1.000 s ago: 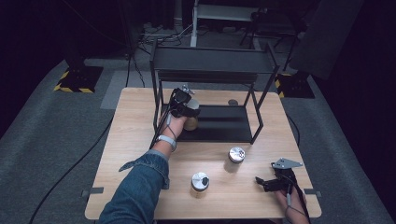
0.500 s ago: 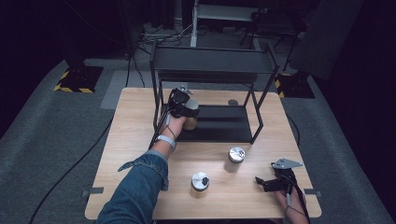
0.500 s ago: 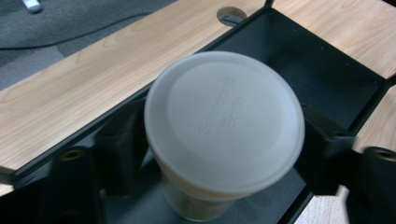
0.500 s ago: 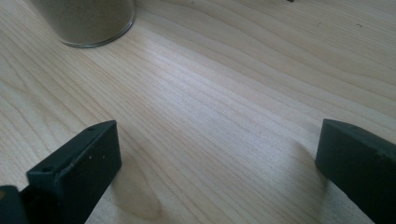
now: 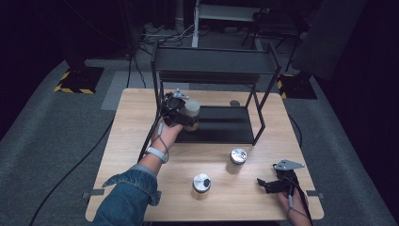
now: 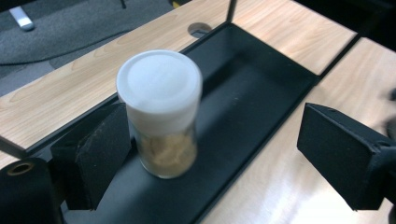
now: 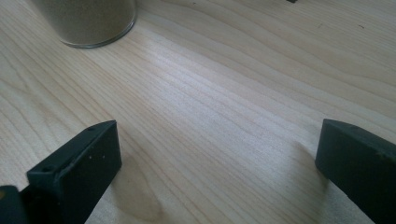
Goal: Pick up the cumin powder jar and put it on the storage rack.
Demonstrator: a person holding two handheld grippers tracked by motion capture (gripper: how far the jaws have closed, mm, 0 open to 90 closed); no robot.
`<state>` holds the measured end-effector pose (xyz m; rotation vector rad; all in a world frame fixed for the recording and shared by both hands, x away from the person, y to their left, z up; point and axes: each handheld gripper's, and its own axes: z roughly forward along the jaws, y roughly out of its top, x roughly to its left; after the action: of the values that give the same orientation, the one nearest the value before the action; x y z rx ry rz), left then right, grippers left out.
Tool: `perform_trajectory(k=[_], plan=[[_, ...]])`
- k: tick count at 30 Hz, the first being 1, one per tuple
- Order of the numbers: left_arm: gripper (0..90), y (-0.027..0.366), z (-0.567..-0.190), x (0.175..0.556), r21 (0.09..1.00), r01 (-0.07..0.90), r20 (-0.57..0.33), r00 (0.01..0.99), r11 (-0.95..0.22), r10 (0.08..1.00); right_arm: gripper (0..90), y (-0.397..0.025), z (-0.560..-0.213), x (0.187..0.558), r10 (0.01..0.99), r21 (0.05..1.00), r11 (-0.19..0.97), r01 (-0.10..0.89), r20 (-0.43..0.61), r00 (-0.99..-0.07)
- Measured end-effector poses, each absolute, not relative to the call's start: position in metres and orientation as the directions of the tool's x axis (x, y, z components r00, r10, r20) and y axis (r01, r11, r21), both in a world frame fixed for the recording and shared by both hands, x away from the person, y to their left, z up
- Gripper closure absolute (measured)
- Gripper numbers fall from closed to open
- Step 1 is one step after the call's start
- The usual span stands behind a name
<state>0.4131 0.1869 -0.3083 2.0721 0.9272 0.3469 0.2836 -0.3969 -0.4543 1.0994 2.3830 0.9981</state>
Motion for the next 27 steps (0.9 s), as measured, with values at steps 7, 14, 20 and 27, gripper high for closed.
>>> perform_trajectory(k=[7, 14, 20, 27], plan=[[9.2, 0.202, -0.300, 0.382, 0.771, 0.483, -0.064, 0.706, -0.414, 0.705, 0.0, -0.397, -0.454, 0.284, 0.762, 0.715, 0.457, 0.529, -0.008, -0.647], [6.9, 0.218, -0.299, 0.344, 0.779, 0.455, -0.034, 0.717, -0.431, 0.696, 0.0, -0.398, -0.454, 0.285, 0.757, 0.716, 0.460, 0.526, -0.005, -0.654], [7.1, 0.239, -0.303, 0.313, 0.801, 0.441, -0.031, 0.706, -0.405, 0.708, 0.0, -0.398, -0.454, 0.285, 0.756, 0.716, 0.460, 0.525, -0.005, -0.655], [6.3, 0.261, -0.320, 0.293, 0.813, 0.422, -0.016, 0.705, -0.402, 0.709, 0.0, -0.398, -0.454, 0.285, 0.756, 0.716, 0.460, 0.526, -0.005, -0.655]])
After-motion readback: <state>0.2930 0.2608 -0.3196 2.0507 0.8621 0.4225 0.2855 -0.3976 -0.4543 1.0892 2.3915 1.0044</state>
